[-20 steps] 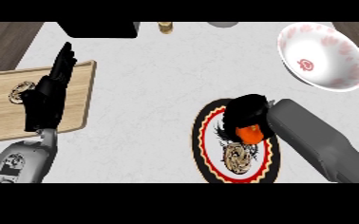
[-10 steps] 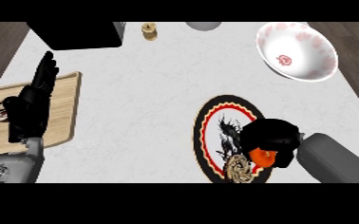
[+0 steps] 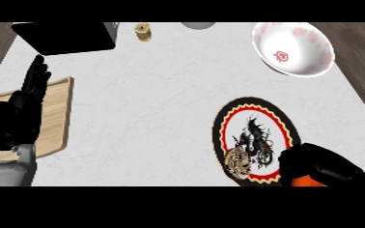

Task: Pick the squash from the plate and place it in the bowl

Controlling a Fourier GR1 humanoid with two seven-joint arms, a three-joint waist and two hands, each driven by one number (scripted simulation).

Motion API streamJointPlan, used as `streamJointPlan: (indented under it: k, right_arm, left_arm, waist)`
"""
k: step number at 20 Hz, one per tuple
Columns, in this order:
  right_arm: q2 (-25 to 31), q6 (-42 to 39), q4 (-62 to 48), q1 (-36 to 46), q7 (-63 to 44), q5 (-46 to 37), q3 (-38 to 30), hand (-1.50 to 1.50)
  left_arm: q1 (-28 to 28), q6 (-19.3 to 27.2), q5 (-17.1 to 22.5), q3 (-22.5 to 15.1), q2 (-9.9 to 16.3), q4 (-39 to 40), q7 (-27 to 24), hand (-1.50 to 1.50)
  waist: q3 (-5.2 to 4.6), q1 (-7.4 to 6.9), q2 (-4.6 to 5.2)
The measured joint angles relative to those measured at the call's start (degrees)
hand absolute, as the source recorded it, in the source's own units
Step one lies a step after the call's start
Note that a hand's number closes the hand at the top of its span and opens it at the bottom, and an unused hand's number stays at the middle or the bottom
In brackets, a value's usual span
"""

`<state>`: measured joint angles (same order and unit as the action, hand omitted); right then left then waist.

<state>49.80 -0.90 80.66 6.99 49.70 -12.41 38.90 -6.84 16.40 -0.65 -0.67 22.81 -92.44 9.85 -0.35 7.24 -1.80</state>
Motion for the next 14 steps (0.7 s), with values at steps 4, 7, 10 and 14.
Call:
streamJointPlan:
  k: [4,7,10,14]
  right_arm:
    - [6.98,1.31,8.57,-6.74,-3.20,8.64,-7.71,1.50]
    - [11.23,2.59,13.97,-11.28,-6.61,14.98,-13.75,1.50]
    - [13.92,2.18,17.69,-13.59,-10.75,21.66,-19.54,1.50]
    - [13.87,0.12,16.80,-12.46,-15.70,28.19,-25.15,1.50]
  left_arm:
    - [0.13,-0.06,-0.35,-0.47,-0.51,-0.25,-0.53,0.00]
    - [0.20,-0.63,-0.36,-0.98,-0.55,-1.64,-0.02,0.00]
    - [-1.36,-1.56,-0.29,-1.20,-0.69,-1.11,0.02,0.00]
    - [-2.26,-2.35,-0.87,-2.09,-1.72,-0.65,-0.41,0.00]
  waist:
    - [0.04,-0.71,0.40]
    - [0.11,-1.97,0.66]
    - [0.16,-3.43,1.07]
    - [0.26,-5.54,1.52]
